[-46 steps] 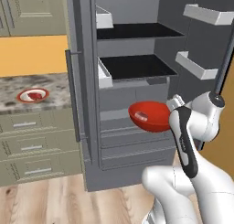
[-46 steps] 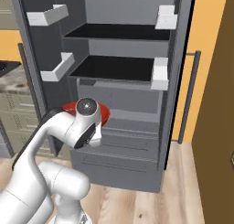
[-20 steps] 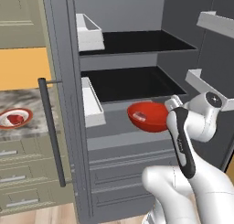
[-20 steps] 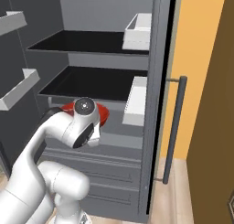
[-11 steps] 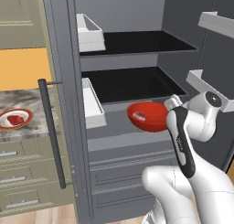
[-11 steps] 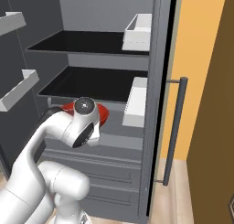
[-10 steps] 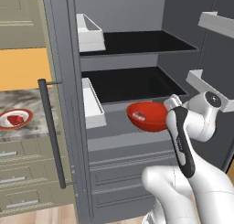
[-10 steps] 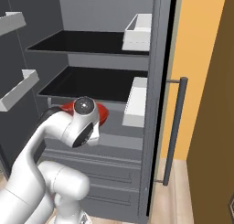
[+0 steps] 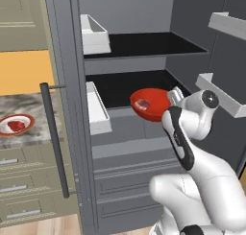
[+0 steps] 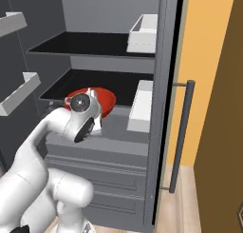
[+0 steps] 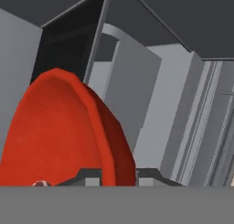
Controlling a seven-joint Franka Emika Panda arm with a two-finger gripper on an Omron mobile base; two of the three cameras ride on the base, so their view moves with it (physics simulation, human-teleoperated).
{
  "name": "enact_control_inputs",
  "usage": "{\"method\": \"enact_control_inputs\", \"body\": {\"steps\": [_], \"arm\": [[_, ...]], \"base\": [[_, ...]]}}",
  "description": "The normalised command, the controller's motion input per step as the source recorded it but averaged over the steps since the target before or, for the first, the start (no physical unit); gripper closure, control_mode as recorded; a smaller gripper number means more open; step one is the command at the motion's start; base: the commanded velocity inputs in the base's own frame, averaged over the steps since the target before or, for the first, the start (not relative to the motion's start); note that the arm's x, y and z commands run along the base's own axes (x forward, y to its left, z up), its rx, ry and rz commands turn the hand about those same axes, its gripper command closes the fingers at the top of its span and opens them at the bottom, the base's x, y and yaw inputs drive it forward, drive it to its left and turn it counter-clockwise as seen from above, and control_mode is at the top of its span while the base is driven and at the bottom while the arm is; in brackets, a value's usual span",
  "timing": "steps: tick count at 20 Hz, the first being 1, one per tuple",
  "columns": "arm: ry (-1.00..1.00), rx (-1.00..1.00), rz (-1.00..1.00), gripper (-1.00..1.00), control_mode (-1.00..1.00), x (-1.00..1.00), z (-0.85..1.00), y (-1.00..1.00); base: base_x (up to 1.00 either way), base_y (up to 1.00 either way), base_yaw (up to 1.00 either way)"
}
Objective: Place one of the steaks on the plate and the other in the bowl. Then place the bowl in the fridge.
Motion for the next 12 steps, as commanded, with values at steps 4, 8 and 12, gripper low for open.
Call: {"method": "enact_control_inputs", "body": {"steps": [4,8,12], "arm": [[0.11,0.0,-0.13,1.0,-1.0,0.99,0.49,-0.26],[0.1,0.01,0.0,1.0,-1.0,0.88,0.01,-0.12],[0.01,0.0,0.0,1.0,-1.0,0.83,-0.11,0.0]], "base": [[0.0,0.0,0.0],[0.0,0.0,0.0],[0.0,0.0,0.0]]}}
